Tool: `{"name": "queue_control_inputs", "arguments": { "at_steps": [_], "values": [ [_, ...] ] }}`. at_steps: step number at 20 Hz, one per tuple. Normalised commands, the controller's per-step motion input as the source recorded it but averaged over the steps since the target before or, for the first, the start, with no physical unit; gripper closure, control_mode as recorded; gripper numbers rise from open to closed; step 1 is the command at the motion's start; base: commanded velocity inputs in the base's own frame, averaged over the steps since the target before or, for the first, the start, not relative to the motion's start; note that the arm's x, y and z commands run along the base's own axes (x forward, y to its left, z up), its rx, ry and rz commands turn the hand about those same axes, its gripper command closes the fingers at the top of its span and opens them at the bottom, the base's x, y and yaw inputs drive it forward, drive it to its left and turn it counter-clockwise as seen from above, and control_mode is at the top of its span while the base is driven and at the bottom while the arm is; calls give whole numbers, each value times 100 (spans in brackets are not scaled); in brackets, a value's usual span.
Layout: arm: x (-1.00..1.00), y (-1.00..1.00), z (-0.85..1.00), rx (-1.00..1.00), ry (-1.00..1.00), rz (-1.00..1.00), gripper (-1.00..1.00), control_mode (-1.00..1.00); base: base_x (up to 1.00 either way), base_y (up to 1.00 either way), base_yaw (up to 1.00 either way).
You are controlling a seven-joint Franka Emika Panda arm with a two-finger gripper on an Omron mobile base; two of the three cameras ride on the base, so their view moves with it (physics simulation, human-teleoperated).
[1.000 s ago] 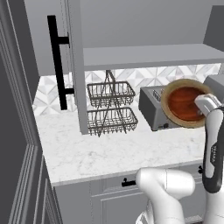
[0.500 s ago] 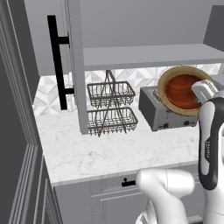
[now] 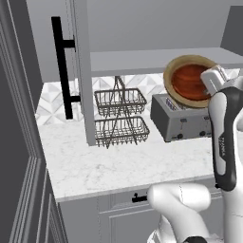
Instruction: Pick up the bowls on the counter and stack them on top of one another in the open cabinet. Place the smaller bowl on top of the larger bowl.
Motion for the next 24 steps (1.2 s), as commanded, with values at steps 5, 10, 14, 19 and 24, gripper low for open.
{"name": "queue_control_inputs", "arguments": {
  "at_steps": [5, 10, 14, 19, 24],
  "values": [
    [23, 12, 32, 0, -1, -1, 100, -100, 0, 0, 0],
    [24, 0, 11, 0, -3, 0, 100, -100, 0, 0, 0],
    [43, 0, 2, 0, -9, 0, 100, -100, 0, 0, 0],
    [48, 0, 3, 2, -11, 0, 100, -100, 0, 0, 0],
    [46, 1, 0, 3, -6, 0, 100, -100, 0, 0, 0]
  ]
}}
